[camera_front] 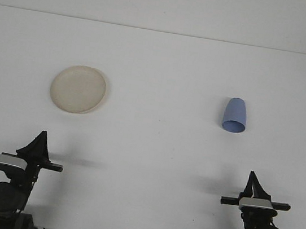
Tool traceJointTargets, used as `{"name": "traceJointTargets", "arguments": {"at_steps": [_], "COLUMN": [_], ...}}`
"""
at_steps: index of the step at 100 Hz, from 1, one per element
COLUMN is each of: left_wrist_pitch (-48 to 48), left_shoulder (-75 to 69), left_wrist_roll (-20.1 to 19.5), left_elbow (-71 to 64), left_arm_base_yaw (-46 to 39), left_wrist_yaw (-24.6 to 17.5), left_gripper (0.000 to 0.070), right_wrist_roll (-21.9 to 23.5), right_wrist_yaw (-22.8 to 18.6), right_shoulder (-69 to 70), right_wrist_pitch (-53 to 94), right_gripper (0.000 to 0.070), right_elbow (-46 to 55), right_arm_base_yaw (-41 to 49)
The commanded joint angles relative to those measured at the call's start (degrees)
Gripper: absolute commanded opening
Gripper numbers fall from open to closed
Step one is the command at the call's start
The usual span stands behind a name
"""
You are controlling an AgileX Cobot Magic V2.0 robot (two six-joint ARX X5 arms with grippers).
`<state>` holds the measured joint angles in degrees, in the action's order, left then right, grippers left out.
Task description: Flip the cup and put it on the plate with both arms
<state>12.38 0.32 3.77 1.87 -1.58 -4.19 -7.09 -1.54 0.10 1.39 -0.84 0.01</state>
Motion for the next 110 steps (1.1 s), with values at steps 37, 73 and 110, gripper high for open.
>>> {"name": "traceJointTargets", "arguments": {"at_steps": [37,73,110], "left_wrist_pitch": [0.57,0.57,0.57], "left_shoulder": [-0.09,-0.09,-0.09], "left_wrist_roll": [0.0,0.0,0.0], "left_elbow": [-1.07,-1.07,-1.07], "left_arm_base_yaw": [0.11,0.11,0.11], "left_wrist_yaw": [0.33,0.35,0.35], "left_gripper": [0.0014,0.0014,0.0014], "right_wrist_roll": [20.61,19.41,12.22], "right_wrist_yaw": [0.26,-3.17,-2.23], "right_shoulder": [1.05,17.0,46.58], "right_wrist_pitch": [4.72,2.23,-20.22], "right_gripper": [0.0004,0.0569,0.0568], "right_elbow": [-6.82,-13.49,-14.6], "right_arm_base_yaw": [0.07,0.09,0.07]}}
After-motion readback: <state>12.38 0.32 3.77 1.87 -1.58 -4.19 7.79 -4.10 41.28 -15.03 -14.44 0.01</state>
